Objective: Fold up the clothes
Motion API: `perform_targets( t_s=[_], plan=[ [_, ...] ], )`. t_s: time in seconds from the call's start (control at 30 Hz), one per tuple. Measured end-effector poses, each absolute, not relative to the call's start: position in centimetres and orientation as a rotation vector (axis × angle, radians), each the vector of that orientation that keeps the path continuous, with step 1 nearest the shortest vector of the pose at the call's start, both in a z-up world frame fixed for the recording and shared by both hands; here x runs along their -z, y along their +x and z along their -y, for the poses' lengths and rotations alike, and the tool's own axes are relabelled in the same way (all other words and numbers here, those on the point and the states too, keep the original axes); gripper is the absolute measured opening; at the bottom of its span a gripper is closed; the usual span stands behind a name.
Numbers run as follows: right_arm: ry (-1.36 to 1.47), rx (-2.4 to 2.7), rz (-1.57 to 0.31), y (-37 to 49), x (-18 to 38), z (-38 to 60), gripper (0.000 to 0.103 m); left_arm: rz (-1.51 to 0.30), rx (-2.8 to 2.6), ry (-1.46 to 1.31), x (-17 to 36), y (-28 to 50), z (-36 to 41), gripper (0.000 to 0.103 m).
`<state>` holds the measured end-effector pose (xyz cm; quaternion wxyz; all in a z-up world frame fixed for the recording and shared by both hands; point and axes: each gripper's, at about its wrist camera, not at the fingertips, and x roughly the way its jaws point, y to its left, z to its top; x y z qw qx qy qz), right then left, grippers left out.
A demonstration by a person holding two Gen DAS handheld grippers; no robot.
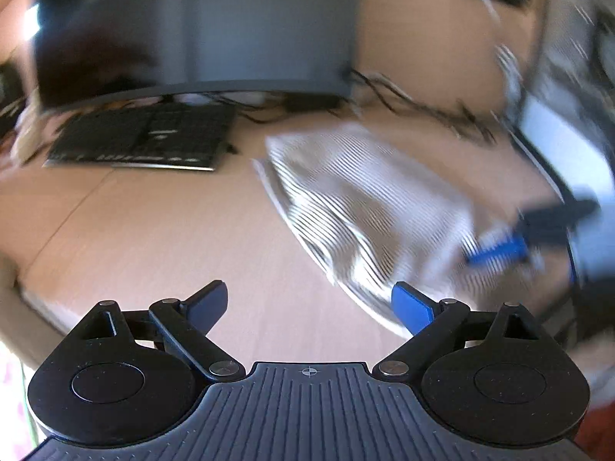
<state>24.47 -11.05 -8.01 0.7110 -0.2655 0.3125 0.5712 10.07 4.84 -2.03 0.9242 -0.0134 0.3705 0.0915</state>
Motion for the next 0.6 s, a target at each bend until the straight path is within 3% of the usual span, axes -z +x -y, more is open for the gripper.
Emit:
perform_targets(
  t_s=[0.23,0.6],
  plan=[
    [-0.297,-1.237,-0.939,28.5,7.1,11.3,0.069,-0.799,-0.059,0.146,3.3,10.5,-1.9,0.097],
    [-0.233,-1.225,-0.953,28.7,7.5,11.7,0.069,-0.792,0.015,0.350,5.5,13.8,0.9,0.098]
  ],
)
